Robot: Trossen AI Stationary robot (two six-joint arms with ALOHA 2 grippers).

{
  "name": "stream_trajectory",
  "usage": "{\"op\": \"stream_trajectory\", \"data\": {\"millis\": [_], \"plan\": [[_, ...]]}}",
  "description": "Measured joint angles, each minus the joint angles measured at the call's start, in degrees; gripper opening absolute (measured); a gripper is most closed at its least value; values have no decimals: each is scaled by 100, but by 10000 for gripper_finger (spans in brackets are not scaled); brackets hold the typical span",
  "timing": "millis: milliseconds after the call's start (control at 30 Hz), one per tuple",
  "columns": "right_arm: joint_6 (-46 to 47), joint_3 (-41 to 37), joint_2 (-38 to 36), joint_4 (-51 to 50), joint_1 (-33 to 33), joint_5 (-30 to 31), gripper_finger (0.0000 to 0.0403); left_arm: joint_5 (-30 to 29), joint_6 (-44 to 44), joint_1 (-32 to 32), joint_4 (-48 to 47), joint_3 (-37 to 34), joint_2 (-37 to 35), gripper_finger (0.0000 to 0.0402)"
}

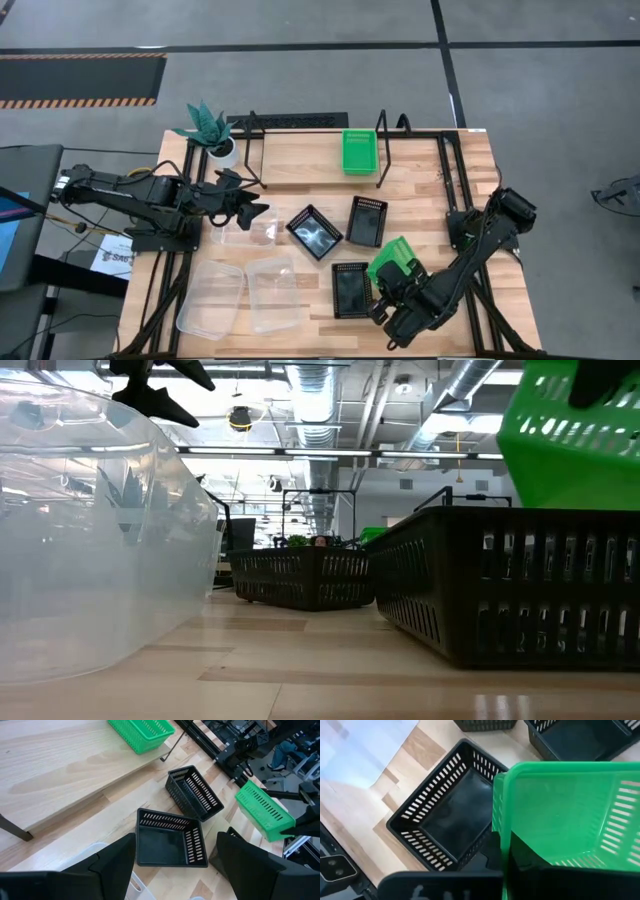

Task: Stack baskets on shelf by color
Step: Stack the green bin on top of the stacked green bins on the shelf

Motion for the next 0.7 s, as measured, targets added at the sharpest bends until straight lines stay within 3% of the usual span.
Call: {"op": "stream_trajectory", "data": {"millis": [367,700], "plan": [[-1023,0,-503,105,-394,373,3,15,-96,-1,2,0,-1,265],[-3339,2,-1369,366,-1537,516,2,-68,14,1,19,-1,-1,265]]}}
